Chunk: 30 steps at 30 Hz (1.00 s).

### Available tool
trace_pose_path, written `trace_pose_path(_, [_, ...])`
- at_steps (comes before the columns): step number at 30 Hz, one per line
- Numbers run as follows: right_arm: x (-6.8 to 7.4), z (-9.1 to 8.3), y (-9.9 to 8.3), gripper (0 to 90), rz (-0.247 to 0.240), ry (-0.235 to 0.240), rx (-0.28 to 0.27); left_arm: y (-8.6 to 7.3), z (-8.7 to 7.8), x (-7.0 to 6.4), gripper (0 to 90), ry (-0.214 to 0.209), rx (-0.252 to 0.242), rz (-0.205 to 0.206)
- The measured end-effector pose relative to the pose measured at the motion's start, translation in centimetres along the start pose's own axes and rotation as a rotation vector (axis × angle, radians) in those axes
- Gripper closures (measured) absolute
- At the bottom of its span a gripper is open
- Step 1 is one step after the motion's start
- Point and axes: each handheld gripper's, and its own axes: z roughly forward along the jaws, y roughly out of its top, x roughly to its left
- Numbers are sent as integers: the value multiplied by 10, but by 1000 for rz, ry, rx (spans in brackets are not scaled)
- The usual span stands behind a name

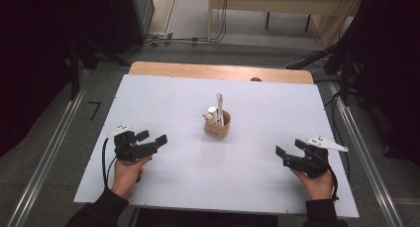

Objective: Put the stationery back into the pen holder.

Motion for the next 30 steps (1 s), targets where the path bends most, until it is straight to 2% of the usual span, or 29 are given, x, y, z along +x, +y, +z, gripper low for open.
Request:
trace_pose_path(14, [-9, -5, -4, 152, 16, -25, 5, -4, -8, 8, 104, 41, 4, 24])
trace_pose_path(20, [-15, -8, -6, 152, 28, -42, -2, -5, -11, 12, 104, 59, 5, 17])
trace_pose_path(30, [-26, -14, -10, 152, 44, -73, -5, -6, -13, 16, 104, 80, 13, 30])
